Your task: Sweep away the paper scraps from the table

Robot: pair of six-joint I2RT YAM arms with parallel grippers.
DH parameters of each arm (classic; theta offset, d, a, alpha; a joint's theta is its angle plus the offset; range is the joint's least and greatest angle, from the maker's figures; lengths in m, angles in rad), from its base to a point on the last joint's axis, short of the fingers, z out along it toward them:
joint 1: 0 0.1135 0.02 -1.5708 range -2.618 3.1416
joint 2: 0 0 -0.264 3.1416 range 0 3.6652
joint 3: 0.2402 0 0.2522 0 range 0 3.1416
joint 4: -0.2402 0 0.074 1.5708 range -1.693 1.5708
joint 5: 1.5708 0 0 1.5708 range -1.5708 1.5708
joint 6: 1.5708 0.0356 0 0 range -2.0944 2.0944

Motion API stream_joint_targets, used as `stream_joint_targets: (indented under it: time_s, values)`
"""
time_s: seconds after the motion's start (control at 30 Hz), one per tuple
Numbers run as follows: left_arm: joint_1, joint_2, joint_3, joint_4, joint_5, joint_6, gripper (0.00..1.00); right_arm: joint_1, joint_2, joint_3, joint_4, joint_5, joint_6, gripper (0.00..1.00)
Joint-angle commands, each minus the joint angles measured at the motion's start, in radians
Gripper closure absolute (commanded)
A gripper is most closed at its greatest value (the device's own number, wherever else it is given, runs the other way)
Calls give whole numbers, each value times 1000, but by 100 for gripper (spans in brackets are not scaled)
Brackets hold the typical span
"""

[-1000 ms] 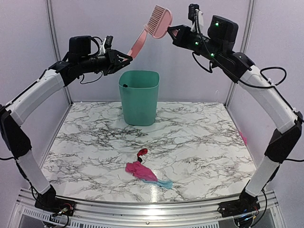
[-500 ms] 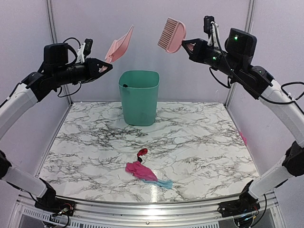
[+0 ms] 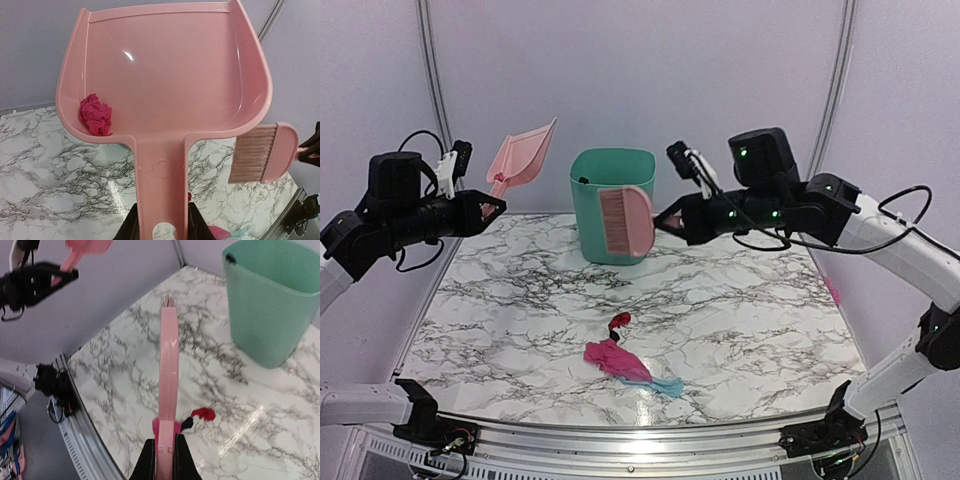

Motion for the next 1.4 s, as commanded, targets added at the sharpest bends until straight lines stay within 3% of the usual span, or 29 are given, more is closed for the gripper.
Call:
stream_joint_targets:
  time_s: [0.0,0.13,0.3,0.6,0.97,1.37]
  values:
    - [1,-60,-49,-46,-42,33,100,68,17,-57,-138,-144,-27,100]
    - [1,-93,-84,-55,-56,30,100,129,42,-105,-210,-218,-29,100]
    - [1,-109,-114,-58,-63,24,100,170,63,-199,-233,-202,10,100]
    - [-2,-117,-156,-72,-63,21,100,172,133,-264,-242,-43,-3,100]
    - [-26,-111,-208,-93,-75,-2,100,122,261,-153,-230,171,-78,100]
    - [-153,-97,-248,-208,-223,-58,100,1,234,4,-208,88,-145,100]
